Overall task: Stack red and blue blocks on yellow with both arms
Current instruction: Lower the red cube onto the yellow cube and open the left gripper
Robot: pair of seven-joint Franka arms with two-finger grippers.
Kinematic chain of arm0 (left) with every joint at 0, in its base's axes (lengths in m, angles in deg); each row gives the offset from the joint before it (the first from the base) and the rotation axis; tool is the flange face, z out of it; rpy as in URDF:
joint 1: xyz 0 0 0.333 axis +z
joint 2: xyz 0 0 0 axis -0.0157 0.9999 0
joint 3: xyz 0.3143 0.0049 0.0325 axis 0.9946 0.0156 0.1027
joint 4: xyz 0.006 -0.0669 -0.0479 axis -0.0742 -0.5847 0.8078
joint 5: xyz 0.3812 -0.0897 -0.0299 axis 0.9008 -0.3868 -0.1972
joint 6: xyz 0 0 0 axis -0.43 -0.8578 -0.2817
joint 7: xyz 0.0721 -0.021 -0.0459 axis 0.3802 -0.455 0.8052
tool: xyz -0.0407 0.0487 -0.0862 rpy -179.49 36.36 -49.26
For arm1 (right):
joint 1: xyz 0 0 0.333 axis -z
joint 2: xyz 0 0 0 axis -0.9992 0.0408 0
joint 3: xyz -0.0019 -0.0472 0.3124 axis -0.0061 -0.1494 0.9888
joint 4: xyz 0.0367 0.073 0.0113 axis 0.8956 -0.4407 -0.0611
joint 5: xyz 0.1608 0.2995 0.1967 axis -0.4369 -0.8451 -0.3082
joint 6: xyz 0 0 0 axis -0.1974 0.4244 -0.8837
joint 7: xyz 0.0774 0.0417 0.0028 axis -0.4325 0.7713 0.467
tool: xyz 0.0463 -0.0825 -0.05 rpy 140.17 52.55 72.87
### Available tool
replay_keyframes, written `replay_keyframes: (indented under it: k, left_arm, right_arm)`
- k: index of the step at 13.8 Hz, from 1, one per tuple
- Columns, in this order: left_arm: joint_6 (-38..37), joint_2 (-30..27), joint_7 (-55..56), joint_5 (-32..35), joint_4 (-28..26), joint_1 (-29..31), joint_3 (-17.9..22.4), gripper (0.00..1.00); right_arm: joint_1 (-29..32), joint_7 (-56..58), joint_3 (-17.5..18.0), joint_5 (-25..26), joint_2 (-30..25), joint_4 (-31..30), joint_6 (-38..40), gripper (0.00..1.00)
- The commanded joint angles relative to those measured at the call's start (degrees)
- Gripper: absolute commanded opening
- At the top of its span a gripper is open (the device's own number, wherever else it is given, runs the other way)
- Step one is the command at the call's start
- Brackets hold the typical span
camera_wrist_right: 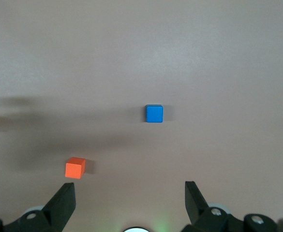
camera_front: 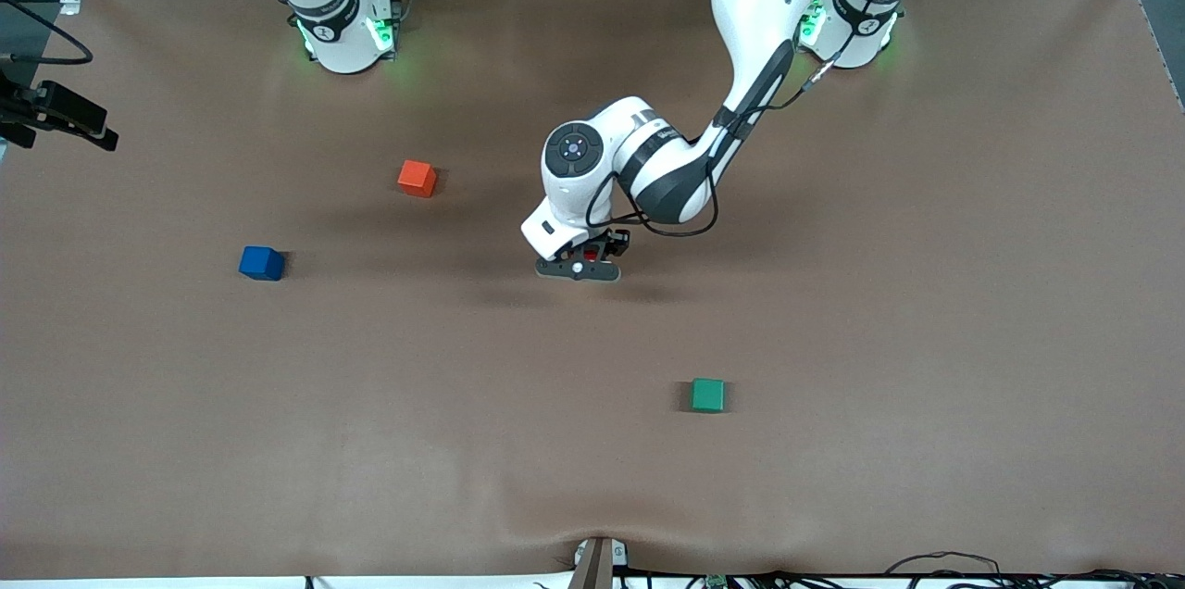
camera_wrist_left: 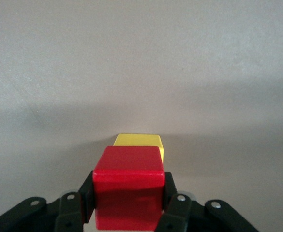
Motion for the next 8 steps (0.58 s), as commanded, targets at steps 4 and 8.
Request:
replay_keyframes:
  k: [4, 8]
  left_arm:
    - [0.4, 1.7, 2.1, 1.0, 1.7, -0.7, 0.4, 0.0]
    - [0.3, 1.7, 2.7, 1.0, 1.5, -0.7, 0.4, 0.0]
  right_arm:
    - [0.7, -0.6, 0.3, -0.9, -1.4, -1.3, 0.1, 1.0]
    - [0.7, -0.6, 0.3, -0.9, -1.3, -1.3, 0.1, 1.0]
